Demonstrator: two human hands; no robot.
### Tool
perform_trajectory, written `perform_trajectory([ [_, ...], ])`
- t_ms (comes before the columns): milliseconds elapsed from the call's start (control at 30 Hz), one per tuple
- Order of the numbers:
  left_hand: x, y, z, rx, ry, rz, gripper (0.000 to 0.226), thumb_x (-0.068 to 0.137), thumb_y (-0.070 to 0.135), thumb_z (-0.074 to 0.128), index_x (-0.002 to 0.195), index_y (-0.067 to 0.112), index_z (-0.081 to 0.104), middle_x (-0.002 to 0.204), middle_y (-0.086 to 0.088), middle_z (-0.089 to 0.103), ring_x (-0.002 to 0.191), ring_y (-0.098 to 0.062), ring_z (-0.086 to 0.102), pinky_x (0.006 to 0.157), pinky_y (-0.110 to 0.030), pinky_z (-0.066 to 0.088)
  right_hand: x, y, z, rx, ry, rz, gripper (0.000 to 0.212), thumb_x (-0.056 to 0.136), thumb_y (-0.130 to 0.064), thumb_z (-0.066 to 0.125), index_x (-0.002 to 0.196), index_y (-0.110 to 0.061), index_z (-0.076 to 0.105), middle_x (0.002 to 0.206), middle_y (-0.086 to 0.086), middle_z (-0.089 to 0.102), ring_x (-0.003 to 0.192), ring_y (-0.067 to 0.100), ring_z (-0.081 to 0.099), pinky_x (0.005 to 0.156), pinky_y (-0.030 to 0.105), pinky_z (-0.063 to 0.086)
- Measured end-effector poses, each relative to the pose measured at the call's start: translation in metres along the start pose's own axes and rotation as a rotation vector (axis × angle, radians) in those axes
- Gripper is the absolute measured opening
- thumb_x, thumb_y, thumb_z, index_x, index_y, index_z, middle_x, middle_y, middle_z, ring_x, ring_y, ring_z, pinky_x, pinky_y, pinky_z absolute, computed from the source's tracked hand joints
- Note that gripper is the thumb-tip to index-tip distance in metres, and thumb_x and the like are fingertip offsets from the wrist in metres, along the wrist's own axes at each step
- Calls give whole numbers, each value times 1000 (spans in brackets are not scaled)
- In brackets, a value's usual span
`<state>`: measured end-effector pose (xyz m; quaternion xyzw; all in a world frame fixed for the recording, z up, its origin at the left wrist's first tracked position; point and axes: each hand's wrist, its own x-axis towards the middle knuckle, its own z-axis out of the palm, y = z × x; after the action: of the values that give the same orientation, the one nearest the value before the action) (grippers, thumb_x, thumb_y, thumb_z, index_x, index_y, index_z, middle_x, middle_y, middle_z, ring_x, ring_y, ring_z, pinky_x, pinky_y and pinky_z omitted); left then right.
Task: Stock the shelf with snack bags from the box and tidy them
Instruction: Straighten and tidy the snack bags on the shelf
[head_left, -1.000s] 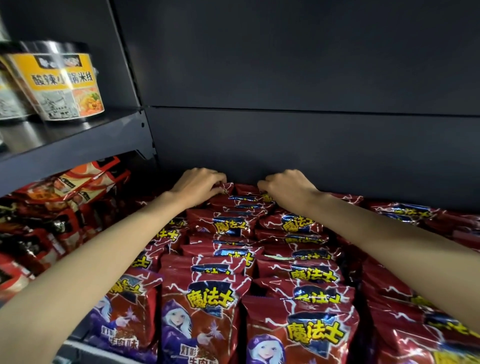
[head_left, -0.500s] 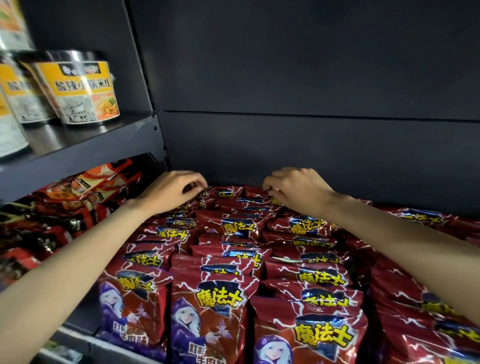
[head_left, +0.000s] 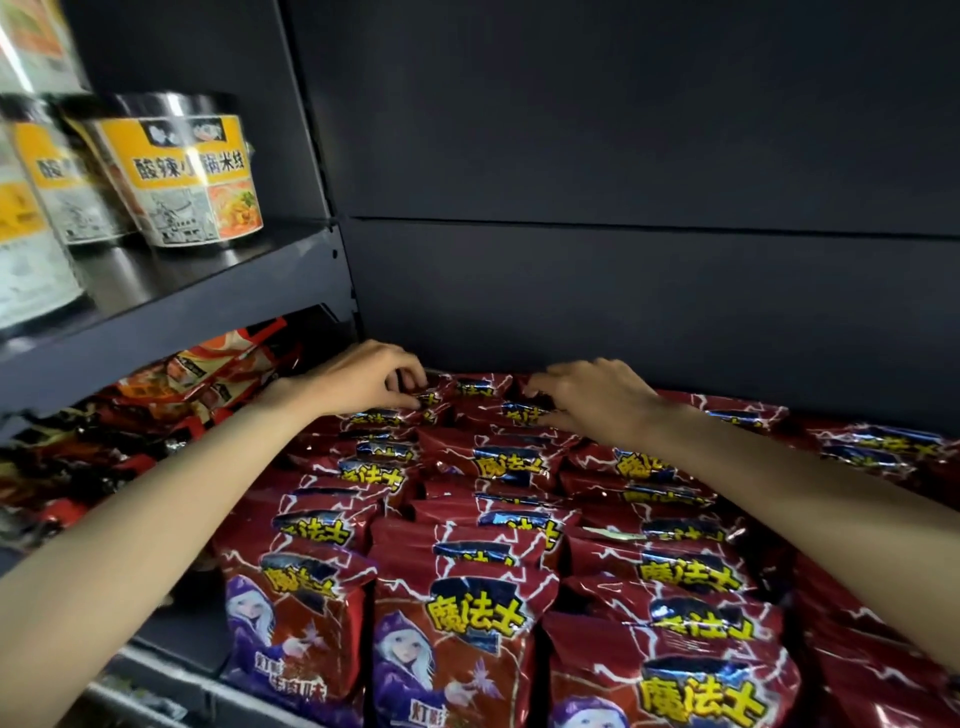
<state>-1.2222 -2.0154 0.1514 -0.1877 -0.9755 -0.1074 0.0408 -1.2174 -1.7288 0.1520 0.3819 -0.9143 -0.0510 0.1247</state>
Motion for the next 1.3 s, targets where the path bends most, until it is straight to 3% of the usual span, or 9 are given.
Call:
perform_trajectory([
  [167,4,-1,6,123,-35,130,14,88,33,61,97,23,64,97,11,54,89,-8,52,74,-19,39,5,-3,-5,-74,-37,-37,28,98,-36,45,122,-26,54,116,-3,58,101,23,61,73,34,47],
  [267,0,5,7,158,-10,174,25,92,44,46,106,27,59,107,14,60,93,-8,57,79,-27,47,0,-2,-3,-134,-18,-45,22,99,-24,44,119,-24,52,105,-2,65,93,23,64,63,30,42],
  [467,5,29,17,145,93,263,28,93,42,45,111,27,58,111,12,65,85,-11,65,75,-35,53,-14,12,-4,-197,4,-75,54,93,-2,44,136,-34,40,90,-3,66,83,21,64,59,30,38],
  [600,17,45,19,117,36,260,23,93,34,52,113,26,59,114,9,65,88,-12,65,79,-36,53,-24,23,1,-181,-16,-34,48,95,-4,43,132,-34,47,94,-4,67,89,20,64,60,29,37],
  [800,19,45,16,101,-158,154,46,90,19,61,134,25,48,137,9,49,124,-9,47,104,-22,35,-20,24,-4,-124,-15,5,30,96,-24,47,125,-29,53,106,-3,66,100,20,62,70,30,43],
  [900,16,47,21,151,-107,187,48,94,9,52,137,26,44,142,8,44,126,-12,47,103,-23,37,-11,19,-12,-35,-9,6,33,95,-40,50,126,-30,53,110,-5,66,105,18,61,79,31,46],
  [1067,12,52,26,491,18,259,52,99,14,41,143,38,26,141,10,41,119,-17,50,79,-32,49,-11,13,-5,-34,-29,27,38,98,-25,45,136,-25,42,104,3,67,97,24,64,79,34,47],
  [1167,15,55,26,549,5,278,59,96,12,44,145,36,20,139,5,39,120,-17,46,88,-30,46,-18,14,0,-18,-22,46,41,97,-25,47,137,-24,38,103,2,68,96,23,63,90,37,46],
  [1300,19,48,17,202,-31,250,65,88,16,61,140,41,32,131,12,47,117,-8,47,97,-26,42,-15,13,3,11,30,40,37,95,-26,51,131,-26,41,97,-2,69,91,20,64,89,33,42],
])
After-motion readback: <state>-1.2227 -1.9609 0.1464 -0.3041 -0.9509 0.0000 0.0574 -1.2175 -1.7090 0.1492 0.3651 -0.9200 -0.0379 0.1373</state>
